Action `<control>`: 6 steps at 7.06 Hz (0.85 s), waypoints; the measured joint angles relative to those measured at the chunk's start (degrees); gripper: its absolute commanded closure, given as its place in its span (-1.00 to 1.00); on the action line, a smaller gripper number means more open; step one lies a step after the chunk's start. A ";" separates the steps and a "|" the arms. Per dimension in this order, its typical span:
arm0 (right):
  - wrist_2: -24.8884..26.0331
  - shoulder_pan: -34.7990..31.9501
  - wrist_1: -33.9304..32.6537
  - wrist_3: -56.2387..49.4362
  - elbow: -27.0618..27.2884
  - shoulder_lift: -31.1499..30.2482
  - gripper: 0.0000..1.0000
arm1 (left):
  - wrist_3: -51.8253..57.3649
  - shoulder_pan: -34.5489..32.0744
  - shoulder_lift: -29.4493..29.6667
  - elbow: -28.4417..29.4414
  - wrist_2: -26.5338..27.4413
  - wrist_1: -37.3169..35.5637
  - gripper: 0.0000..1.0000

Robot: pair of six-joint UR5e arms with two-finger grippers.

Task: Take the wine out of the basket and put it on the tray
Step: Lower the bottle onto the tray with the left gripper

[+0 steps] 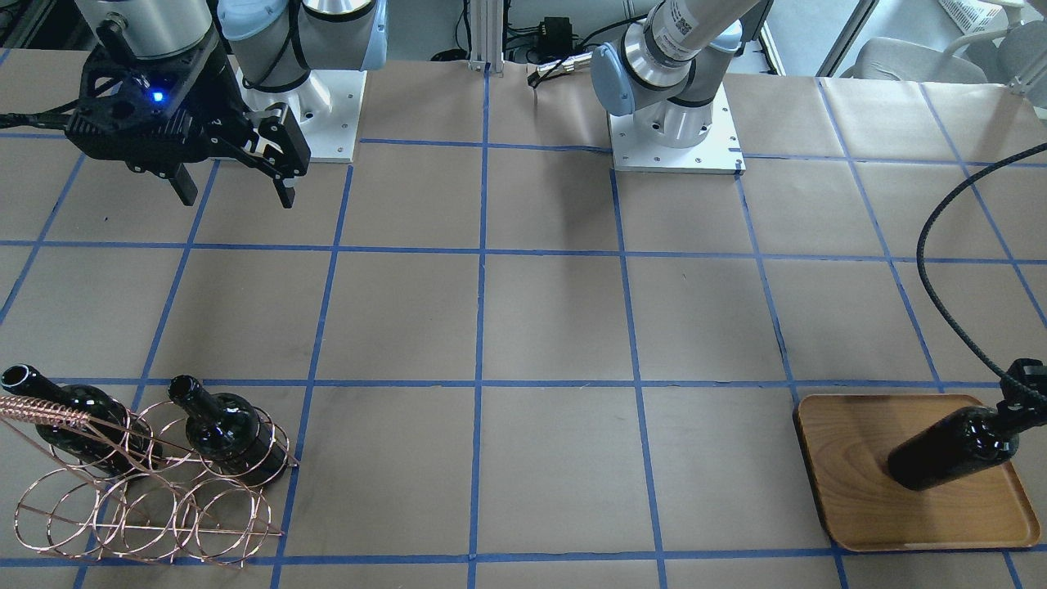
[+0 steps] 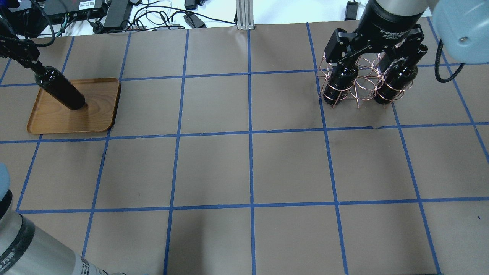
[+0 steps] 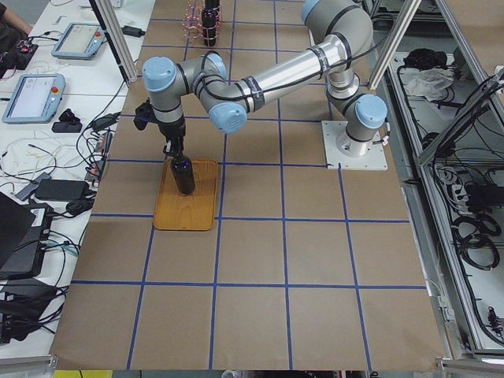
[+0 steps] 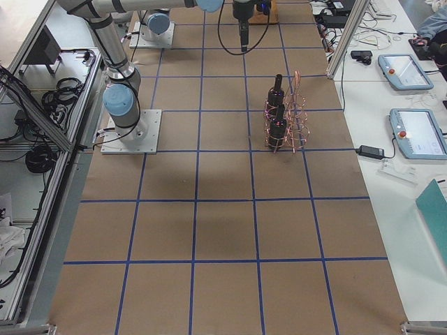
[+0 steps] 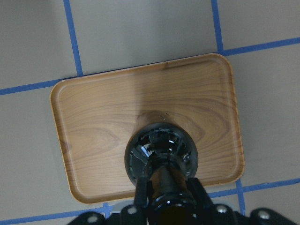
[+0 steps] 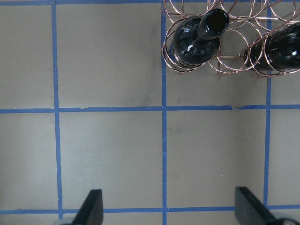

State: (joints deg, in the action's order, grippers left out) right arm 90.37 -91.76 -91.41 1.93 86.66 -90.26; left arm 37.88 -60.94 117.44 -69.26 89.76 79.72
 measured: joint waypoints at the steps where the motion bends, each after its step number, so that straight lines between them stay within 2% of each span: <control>1: 0.01 0.00 0.00 0.00 0.00 0.00 -1.00 | 0.00 0.02 0.29 0.00 -0.04 -0.30 0.69; 2: 0.02 0.00 0.00 -0.02 0.00 0.00 -1.00 | 0.03 0.03 0.45 0.01 -0.28 -0.45 -0.49; 3: 0.02 0.00 0.00 -0.05 0.00 0.00 -1.00 | 0.06 0.05 0.42 0.01 -0.94 -0.47 -0.95; 6: 0.14 0.00 0.00 -0.12 0.00 0.00 -1.00 | -0.10 0.17 -1.63 -0.33 -1.75 1.32 -1.00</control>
State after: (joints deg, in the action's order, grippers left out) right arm 90.51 -91.76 -91.41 1.81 86.66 -90.26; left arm 37.77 -60.77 115.82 -69.60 88.02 81.04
